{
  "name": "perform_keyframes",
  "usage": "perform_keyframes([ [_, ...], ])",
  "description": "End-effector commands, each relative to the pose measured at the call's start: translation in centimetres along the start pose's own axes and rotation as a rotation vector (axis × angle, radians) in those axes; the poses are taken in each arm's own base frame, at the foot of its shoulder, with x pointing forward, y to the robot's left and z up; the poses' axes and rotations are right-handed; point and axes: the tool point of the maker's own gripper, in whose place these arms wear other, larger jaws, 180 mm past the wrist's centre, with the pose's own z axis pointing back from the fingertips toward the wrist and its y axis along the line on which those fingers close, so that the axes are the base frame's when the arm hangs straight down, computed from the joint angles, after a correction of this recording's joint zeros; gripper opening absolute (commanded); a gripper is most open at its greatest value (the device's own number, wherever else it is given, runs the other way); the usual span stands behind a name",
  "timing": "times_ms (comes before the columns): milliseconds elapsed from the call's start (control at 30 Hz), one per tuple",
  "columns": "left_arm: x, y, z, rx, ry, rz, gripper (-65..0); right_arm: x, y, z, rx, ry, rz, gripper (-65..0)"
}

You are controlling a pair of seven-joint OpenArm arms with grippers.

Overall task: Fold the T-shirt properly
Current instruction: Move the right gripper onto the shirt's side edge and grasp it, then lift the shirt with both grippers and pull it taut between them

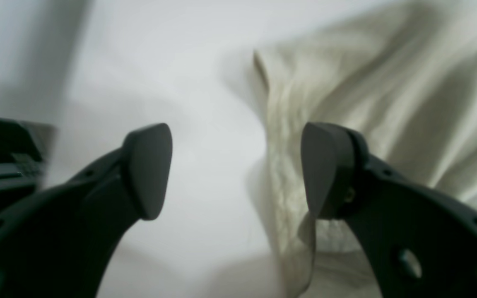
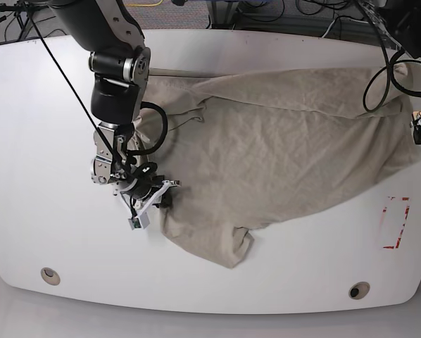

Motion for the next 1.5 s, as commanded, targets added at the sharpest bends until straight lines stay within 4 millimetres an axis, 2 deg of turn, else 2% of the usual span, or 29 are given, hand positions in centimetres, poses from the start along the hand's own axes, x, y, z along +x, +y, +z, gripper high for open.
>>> perform_keyframes([
  [0, 2.9, 0.5, -0.1, -0.012, -0.076, 0.002, -19.7, 2.5, 0.3, 0.1, 0.005, -0.049, 0.023, -65.0],
  [300, 1.4, -0.9, -2.8, -0.088, -0.019, 0.078, -19.6, 2.1, 0.3, 0.1, 0.004, -0.041, 0.025, -65.0],
  [567, 0.8, -1.8, -3.8, -0.12, -0.01, 0.095, -19.6, 2.0, 0.2, 0.1, 0.003, -0.041, 0.021, -65.0],
  [767, -0.9, -2.7, -4.8, -0.151, 0.036, 0.115, -19.6, 1.4, 0.1, 0.2, 0.001, -0.034, 0.019, -65.0],
  [1033, 0.0, -3.5, -5.9, -0.184, 0.001, 0.166, -20.3, 1.5, -0.1, 0.8, -0.014, -0.052, 0.034, -65.0],
  [1200, 0.4, -4.1, -6.1, -0.197, -0.003, 0.155, -21.4, 0.5, -0.2, 0.9, -0.016, -0.04, 0.03, -65.0],
  [1300, 1.4, -5.2, -6.5, -0.216, -0.002, 0.117, -27.6, 0.2, -0.2, 0.9, -0.014, -0.035, 0.029, -65.0],
  [1467, 1.9, -5.7, -6.6, -0.226, -0.002, 0.096, -51.0, -0.4, -0.2, 0.9, -0.014, -0.026, 0.026, -65.0],
])
